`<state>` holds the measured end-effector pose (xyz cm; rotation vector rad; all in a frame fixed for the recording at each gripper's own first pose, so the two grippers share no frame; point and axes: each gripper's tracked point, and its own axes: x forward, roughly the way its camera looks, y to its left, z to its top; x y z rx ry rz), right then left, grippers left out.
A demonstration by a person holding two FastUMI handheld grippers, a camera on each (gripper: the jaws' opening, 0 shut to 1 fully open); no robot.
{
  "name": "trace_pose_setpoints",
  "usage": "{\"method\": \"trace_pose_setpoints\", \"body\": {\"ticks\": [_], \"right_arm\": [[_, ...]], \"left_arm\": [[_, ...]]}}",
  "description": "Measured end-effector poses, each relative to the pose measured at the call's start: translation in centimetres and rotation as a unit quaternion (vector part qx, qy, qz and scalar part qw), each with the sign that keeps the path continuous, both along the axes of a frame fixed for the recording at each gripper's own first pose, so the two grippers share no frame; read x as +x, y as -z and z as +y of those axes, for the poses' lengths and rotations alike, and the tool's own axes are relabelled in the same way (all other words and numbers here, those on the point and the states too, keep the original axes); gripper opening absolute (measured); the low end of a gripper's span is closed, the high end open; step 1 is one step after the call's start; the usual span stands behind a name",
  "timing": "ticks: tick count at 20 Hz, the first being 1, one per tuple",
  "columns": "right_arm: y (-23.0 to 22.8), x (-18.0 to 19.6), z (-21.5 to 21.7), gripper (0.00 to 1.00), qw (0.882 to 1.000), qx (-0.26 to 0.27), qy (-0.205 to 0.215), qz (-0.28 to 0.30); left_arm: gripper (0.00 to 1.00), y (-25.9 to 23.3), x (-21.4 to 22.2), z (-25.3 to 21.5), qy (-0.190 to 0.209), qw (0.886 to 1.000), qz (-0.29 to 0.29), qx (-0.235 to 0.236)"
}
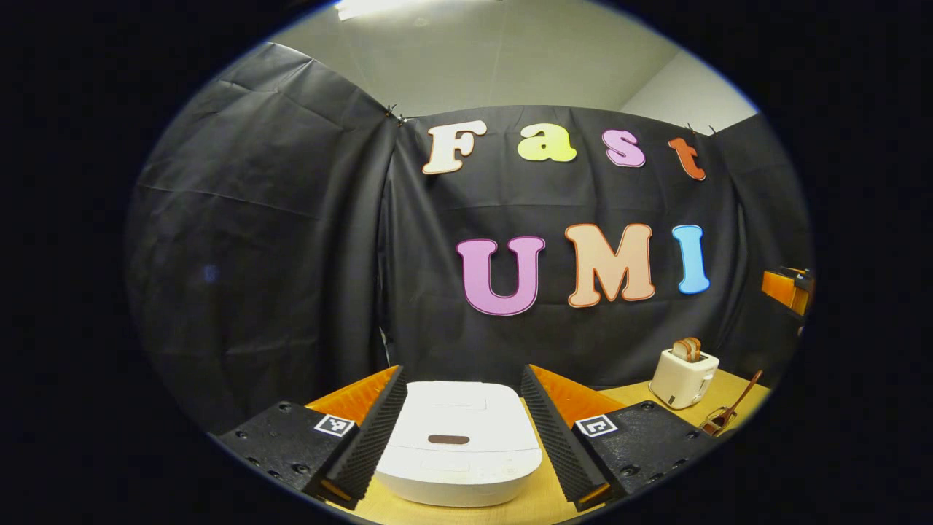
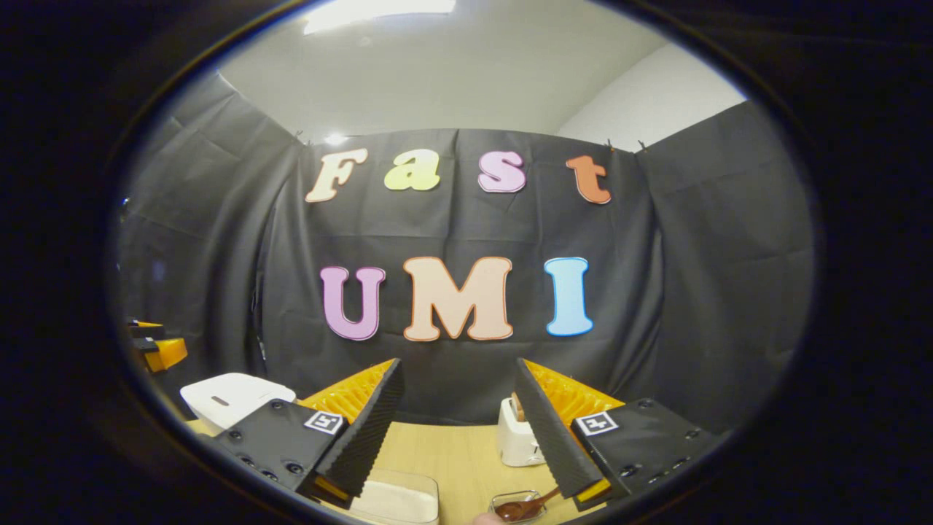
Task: Close the left gripper, press the button to open the rice cooker; take a wooden spoon from the chopstick holder with the right hand, scoop a spoonful of rice and pour it into the rice cooker, then put the wooden spoon back into the chopstick holder.
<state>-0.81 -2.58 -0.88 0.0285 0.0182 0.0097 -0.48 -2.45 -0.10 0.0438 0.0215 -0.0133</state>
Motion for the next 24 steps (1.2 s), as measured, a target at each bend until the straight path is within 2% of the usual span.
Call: {"method": "trace_pose_setpoints", "body": {"ticks": [1,5,8,10,14,18,24], "right_arm": [[0.0,0.0,0.1,1.00,1.000,0.000,-0.003,-0.002],[-0.1,-0.3,0.1,1.00,1.000,-0.004,-0.007,-0.007],[0.0,-0.4,0.1,1.00,1.000,-0.010,-0.008,-0.009],[-0.3,-0.5,-0.1,1.00,1.000,-0.010,-0.005,-0.014],[-0.2,-0.4,-0.1,1.00,1.000,-0.009,-0.002,-0.014],[0.2,-0.6,0.1,1.00,1.000,-0.008,0.002,-0.008],[0.5,-0.8,-0.5,1.00,1.000,-0.018,0.016,-0.002]], "left_arm": [[0.90,0.1,0.0,0.0,-0.001,1.000,0.004,0.002],[0.24,0.2,0.3,0.2,-0.006,1.000,0.008,0.004],[0.19,0.5,0.6,-0.2,0.004,1.000,0.011,-0.004],[0.00,0.8,1.1,1.1,-0.018,1.000,0.014,0.000],[0.00,2.5,1.5,0.3,0.008,0.999,0.040,-0.006],[0.00,5.1,2.5,0.8,0.012,0.997,0.072,-0.029],[0.00,8.4,4.2,1.5,0.023,0.993,0.111,-0.033]]}}
